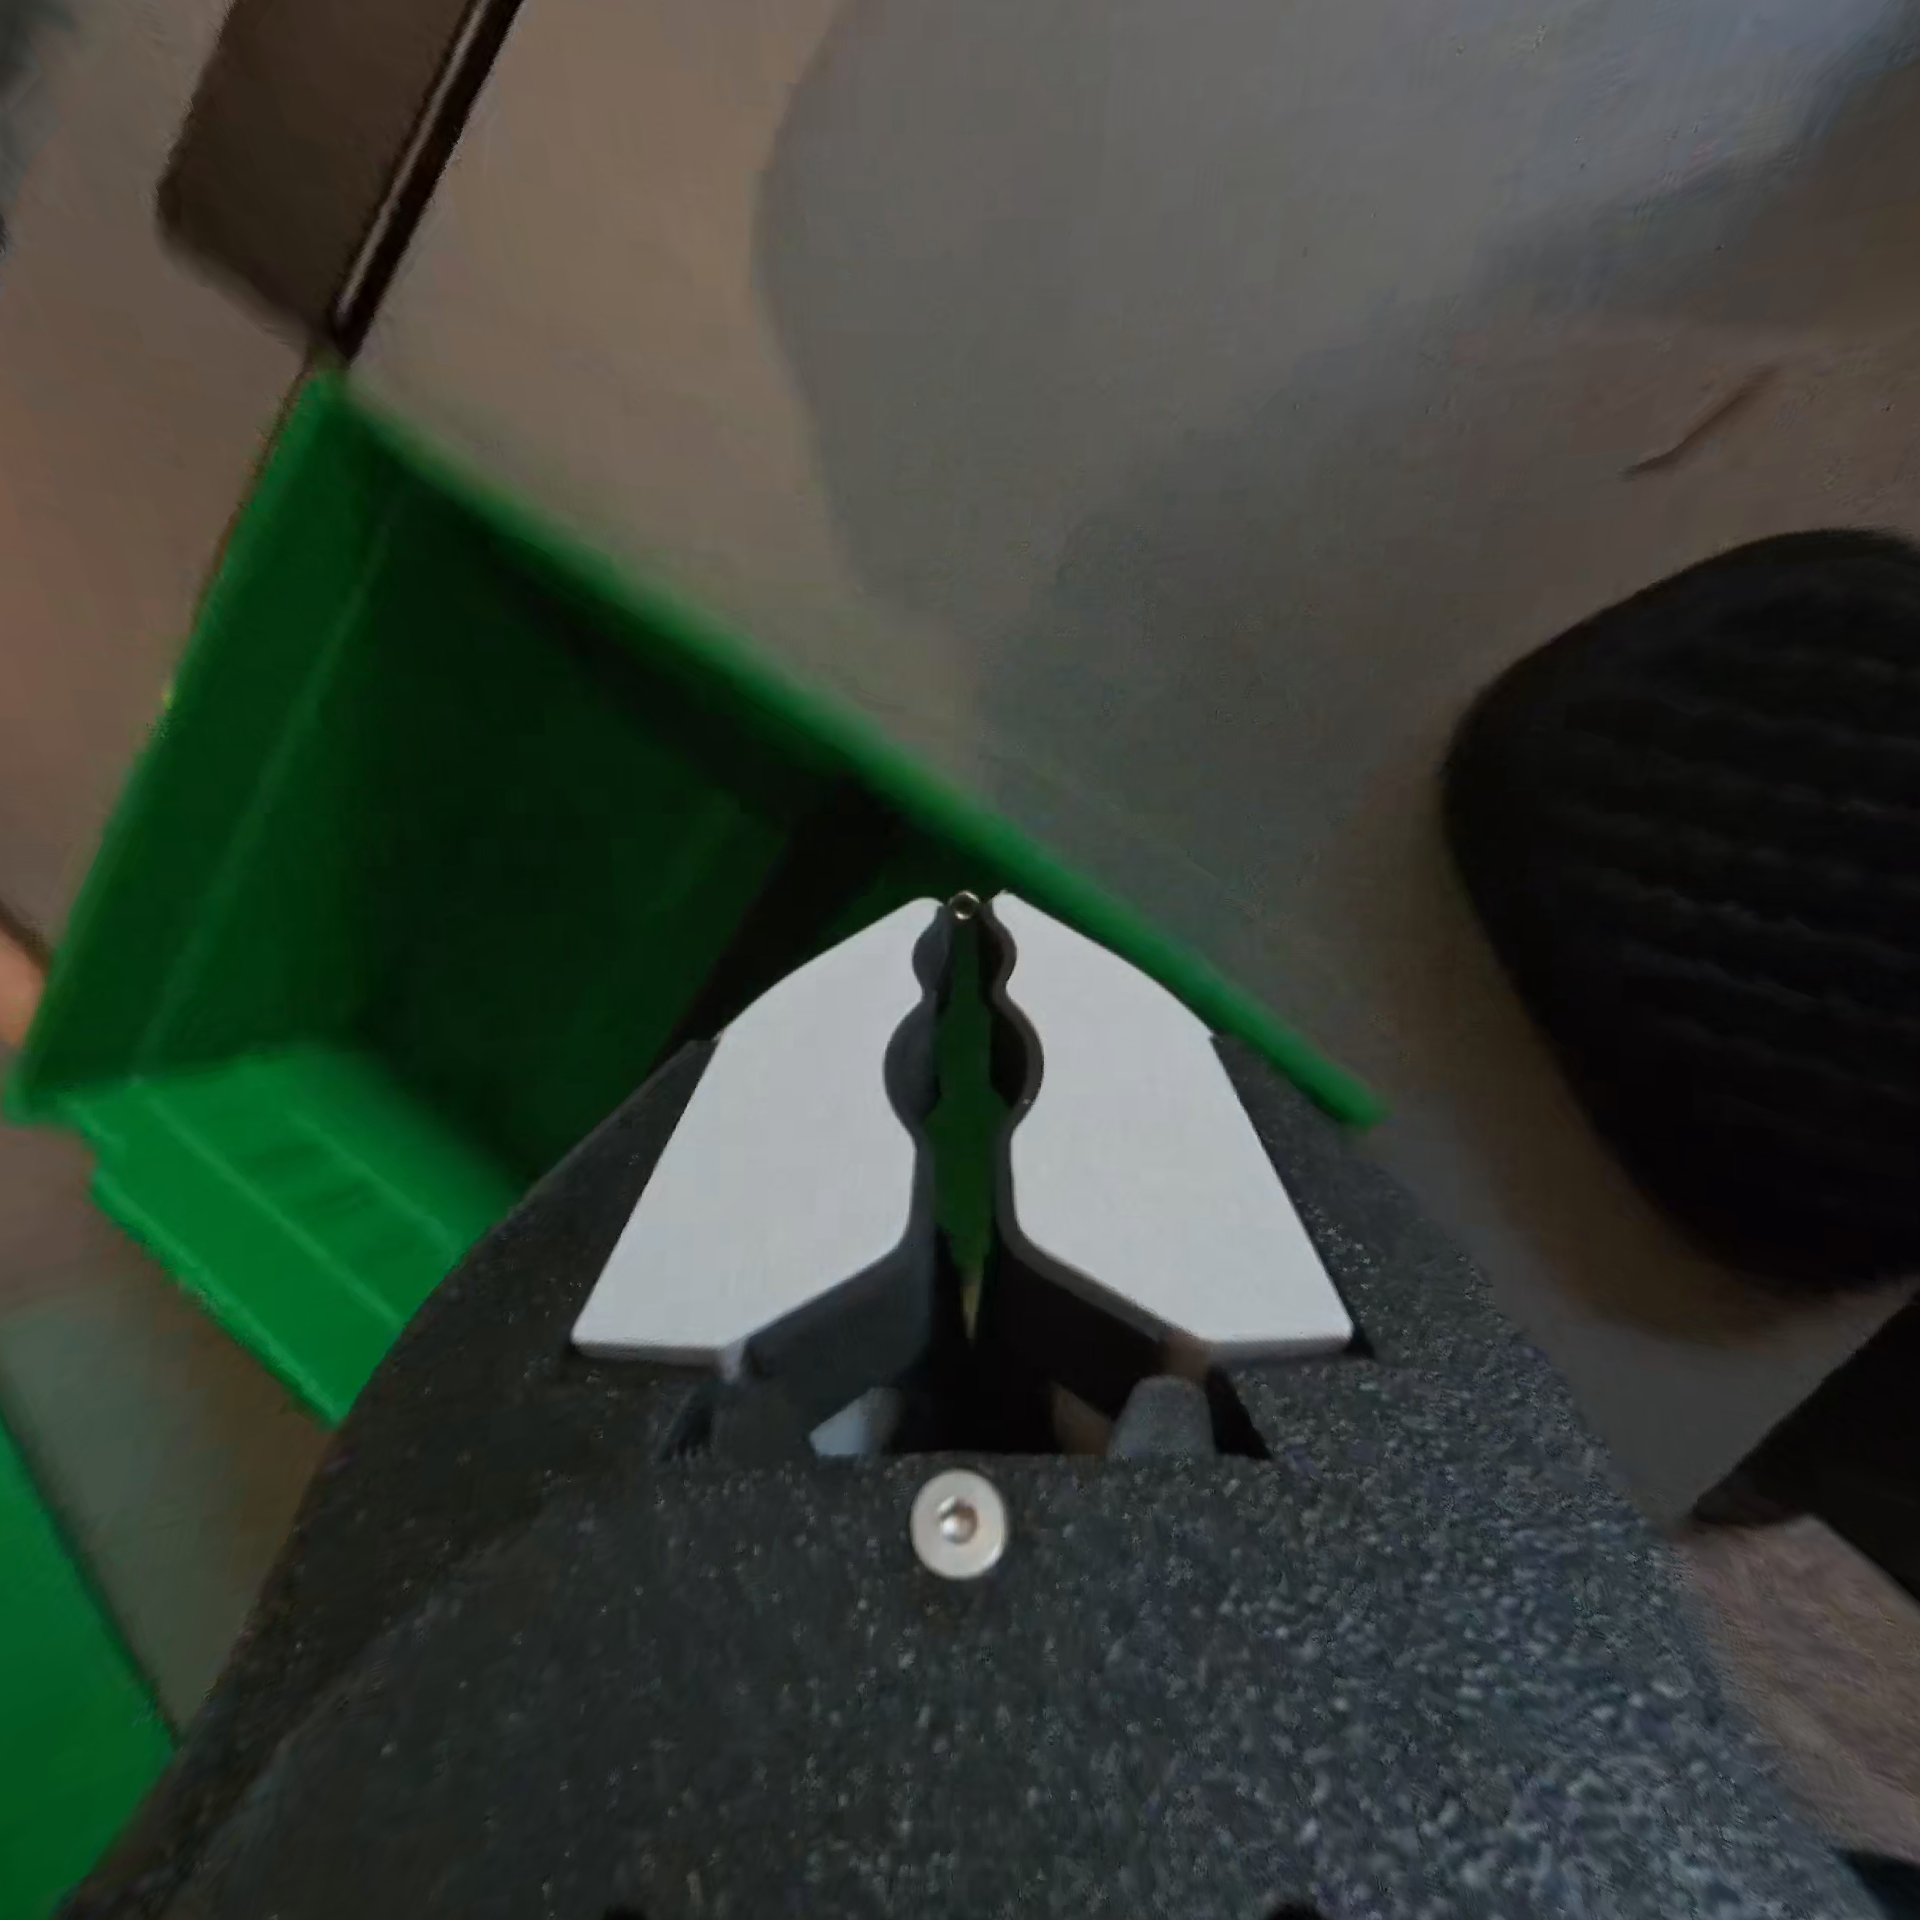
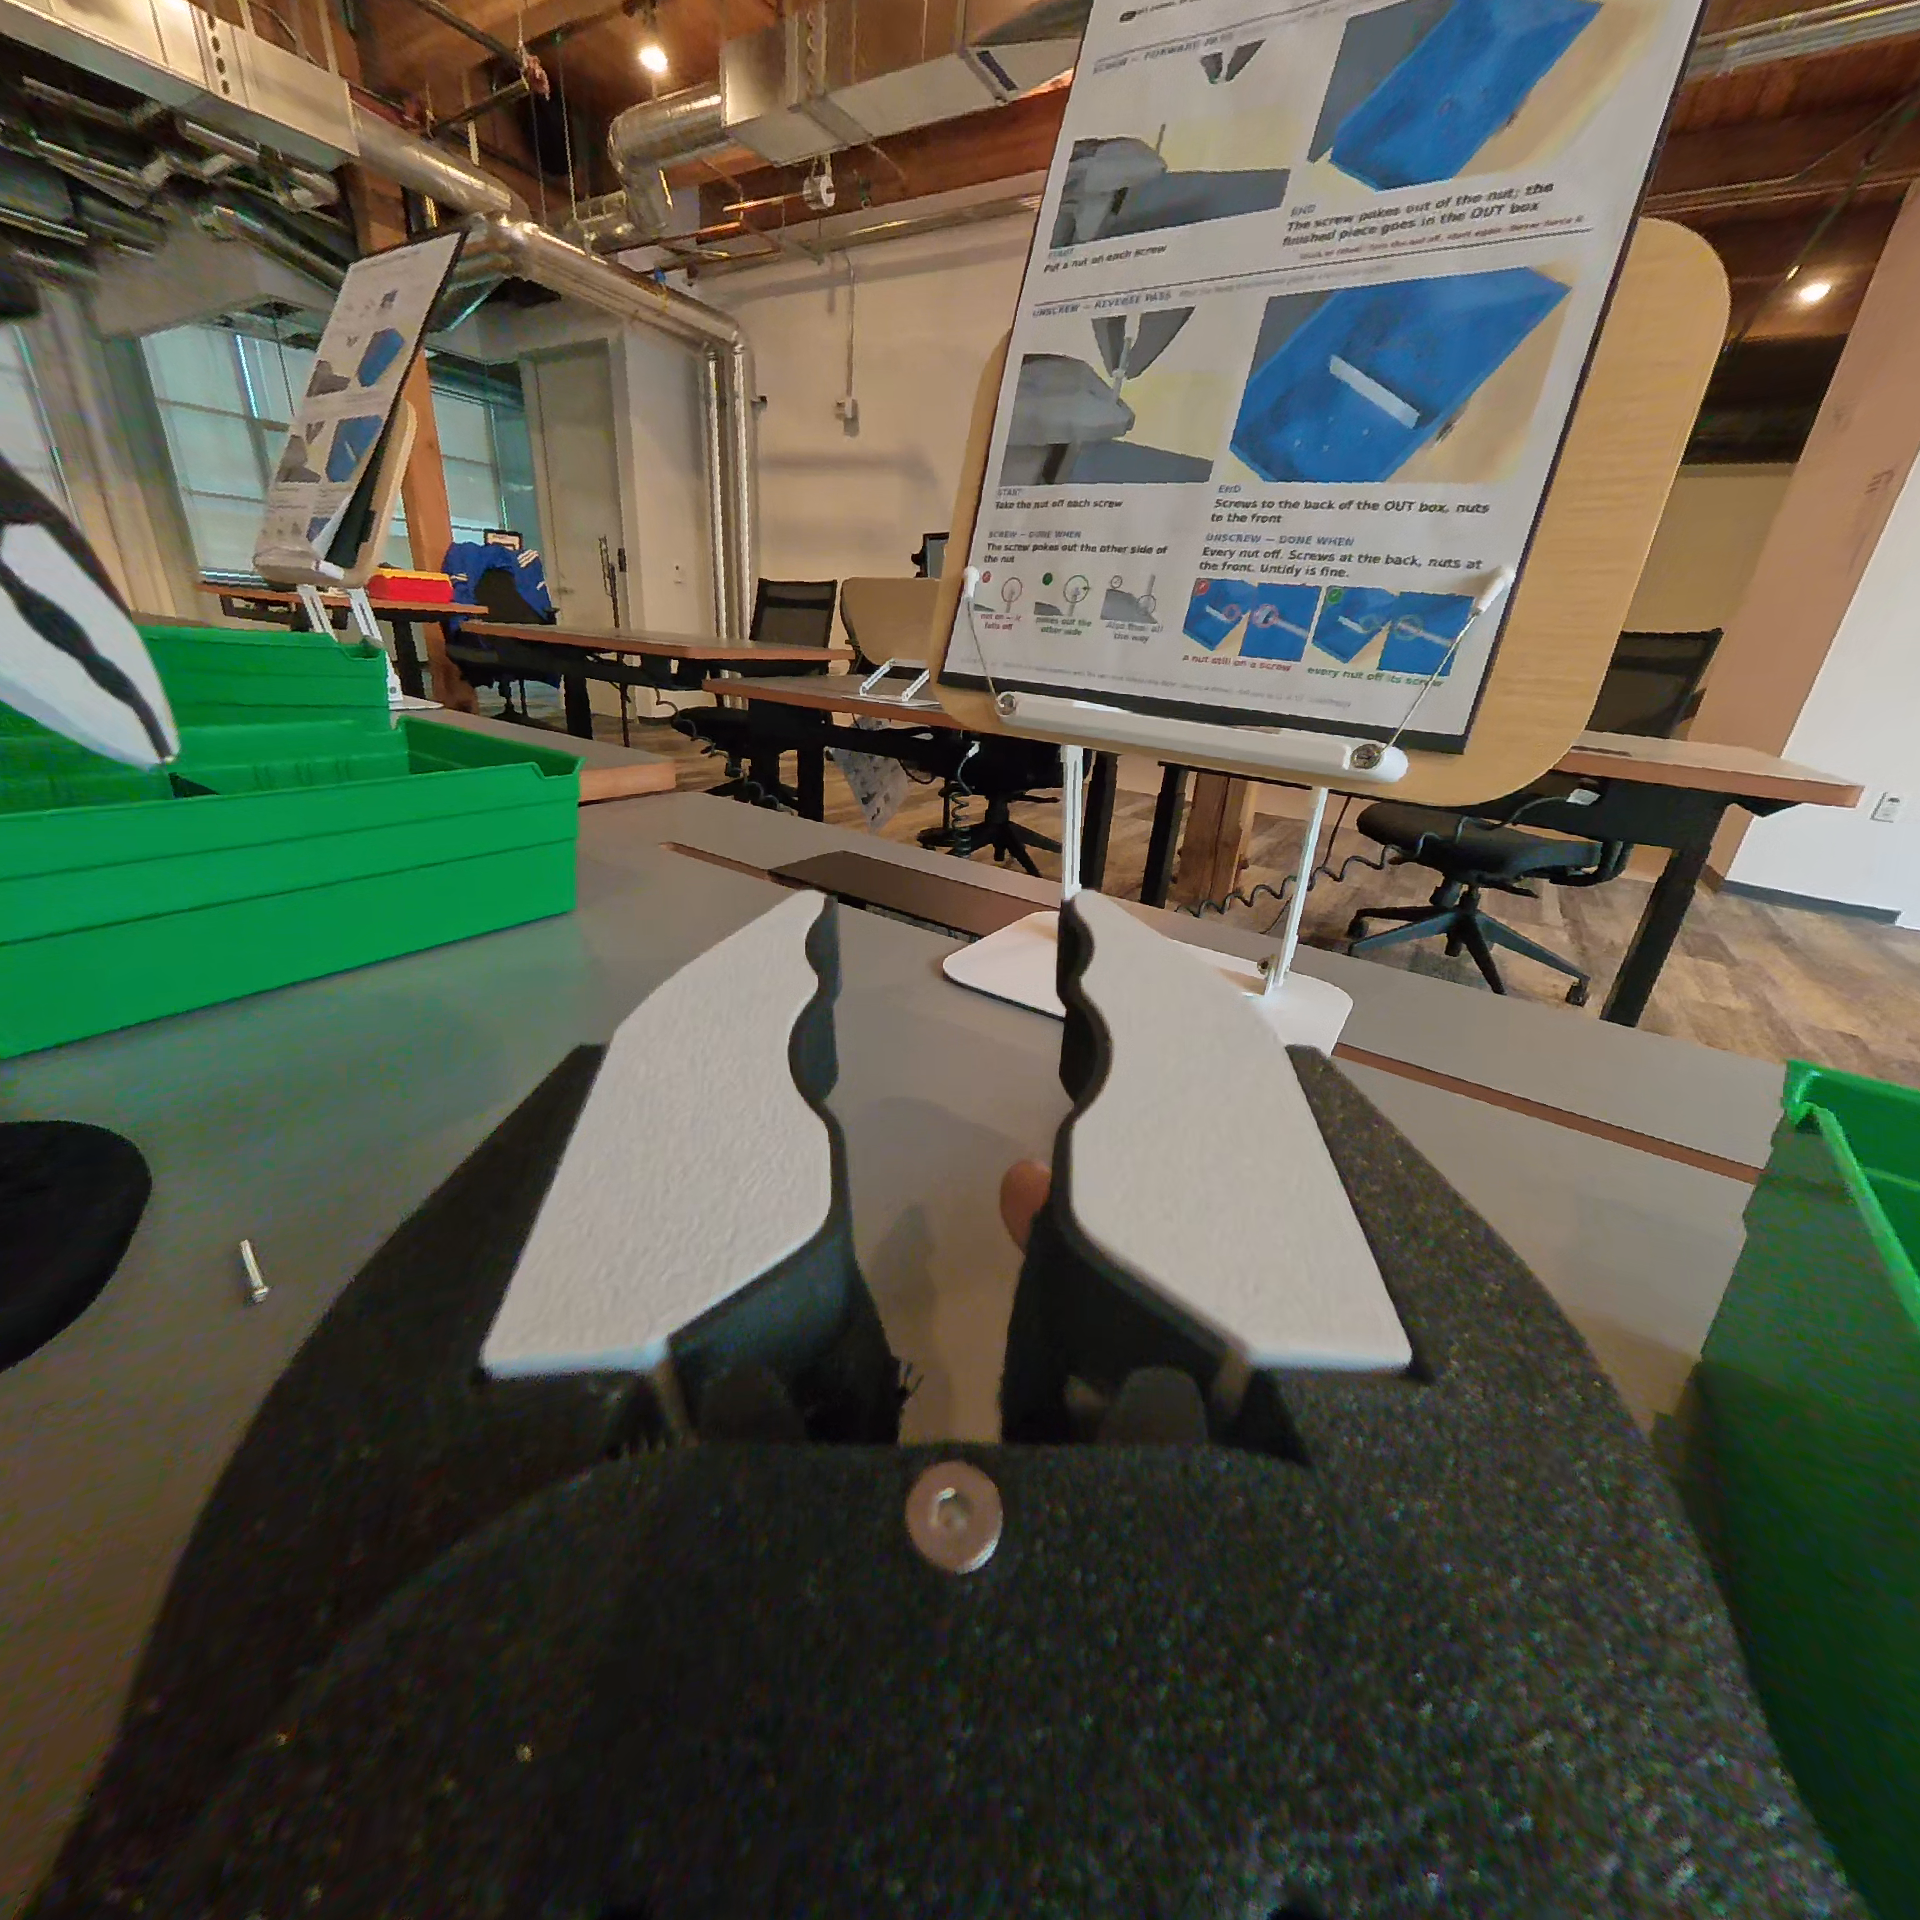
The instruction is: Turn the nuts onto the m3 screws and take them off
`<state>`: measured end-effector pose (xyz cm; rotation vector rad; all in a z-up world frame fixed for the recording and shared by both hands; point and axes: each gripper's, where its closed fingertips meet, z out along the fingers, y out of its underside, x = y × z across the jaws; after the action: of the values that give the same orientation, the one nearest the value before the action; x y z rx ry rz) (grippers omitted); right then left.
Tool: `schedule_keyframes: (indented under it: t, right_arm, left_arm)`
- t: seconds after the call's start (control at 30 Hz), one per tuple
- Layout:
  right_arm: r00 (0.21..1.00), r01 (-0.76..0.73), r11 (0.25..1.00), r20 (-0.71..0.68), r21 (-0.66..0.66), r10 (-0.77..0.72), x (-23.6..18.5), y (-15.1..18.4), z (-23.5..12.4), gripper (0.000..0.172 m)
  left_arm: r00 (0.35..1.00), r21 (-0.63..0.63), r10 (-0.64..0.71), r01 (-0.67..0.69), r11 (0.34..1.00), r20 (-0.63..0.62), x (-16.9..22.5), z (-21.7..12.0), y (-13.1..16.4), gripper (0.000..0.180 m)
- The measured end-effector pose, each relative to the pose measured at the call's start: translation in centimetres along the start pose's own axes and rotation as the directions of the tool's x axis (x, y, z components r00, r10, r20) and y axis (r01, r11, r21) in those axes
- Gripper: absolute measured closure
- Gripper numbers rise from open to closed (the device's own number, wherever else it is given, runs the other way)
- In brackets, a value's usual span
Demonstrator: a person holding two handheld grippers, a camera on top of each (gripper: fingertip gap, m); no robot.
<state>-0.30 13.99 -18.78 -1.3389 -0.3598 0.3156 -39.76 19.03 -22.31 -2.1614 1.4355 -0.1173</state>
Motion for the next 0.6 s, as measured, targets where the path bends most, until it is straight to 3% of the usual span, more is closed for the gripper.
schedule_keyframes:
  t: [0.13, 0.27, 0.4, 0.6]
  right_arm:
    - [1.0, -0.004, 1.0, 0.009, -0.008, 0.004, -0.1, 0.2, 0.1, 0.133]
    - [1.0, 0.004, 1.0, 0.023, -0.025, -0.003, -0.4, 0.6, 0.2, 0.133]
    - [0.999, -0.002, 0.999, 0.034, -0.037, 0.004, -0.5, 1.0, 0.3, 0.133]
    - [0.999, -0.017, 1.0, 0.03, -0.016, 0.018, -0.3, 0.5, 0.1, 0.133]
  left_arm:
    - [0.963, 0.082, 0.238, -0.229, 0.97, -0.127, 8.2, 3.0, -7.0, 0.177]
    - [0.875, 0.099, 0.405, -0.393, 0.914, -0.265, 16.1, 8.6, -10.6, 0.177]
    - [0.822, 0.081, 0.473, -0.474, 0.877, -0.317, 19.9, 13.0, -12.3, 0.176]
    - [0.784, 0.034, 0.485, -0.513, 0.858, -0.387, 22.0, 15.0, -12.2, 0.176]
